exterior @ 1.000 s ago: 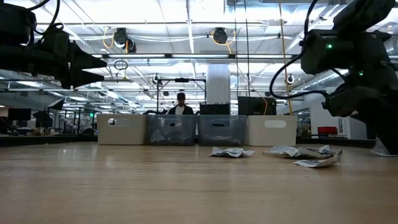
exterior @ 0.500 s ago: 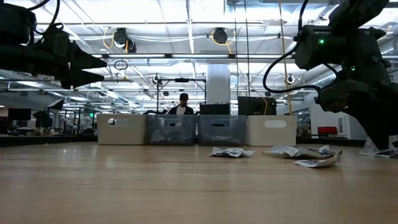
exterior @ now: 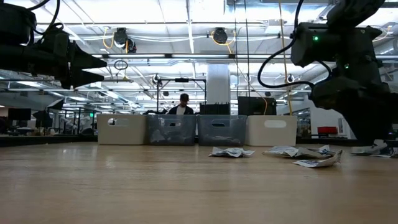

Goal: Pick & Place First Aid Supplies
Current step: Put the alcohol pad into the white bin

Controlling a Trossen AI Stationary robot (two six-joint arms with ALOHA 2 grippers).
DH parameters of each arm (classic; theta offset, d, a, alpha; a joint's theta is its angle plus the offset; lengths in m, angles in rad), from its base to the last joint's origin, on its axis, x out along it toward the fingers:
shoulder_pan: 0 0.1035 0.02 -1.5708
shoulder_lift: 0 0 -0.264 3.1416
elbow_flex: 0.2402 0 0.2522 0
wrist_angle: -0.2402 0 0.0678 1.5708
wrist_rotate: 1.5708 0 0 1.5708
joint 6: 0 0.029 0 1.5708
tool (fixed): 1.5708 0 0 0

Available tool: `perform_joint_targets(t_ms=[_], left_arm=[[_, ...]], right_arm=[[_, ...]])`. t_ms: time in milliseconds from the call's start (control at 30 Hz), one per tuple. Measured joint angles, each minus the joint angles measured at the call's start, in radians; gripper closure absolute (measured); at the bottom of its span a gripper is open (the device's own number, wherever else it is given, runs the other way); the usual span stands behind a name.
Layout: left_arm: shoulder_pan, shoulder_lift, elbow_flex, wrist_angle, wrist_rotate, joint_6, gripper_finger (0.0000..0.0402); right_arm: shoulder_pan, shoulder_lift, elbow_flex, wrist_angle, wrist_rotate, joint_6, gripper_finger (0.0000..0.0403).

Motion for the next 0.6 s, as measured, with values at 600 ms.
perform_joint_targets(t_ms=[600], left_arm=[[0.000, 0.000, 0.000, 0.000, 0.000, 0.000, 0.0009]], right_arm=[[-0.051, 0.094, 0.001, 0.090, -0.039, -0.098, 0.0282]])
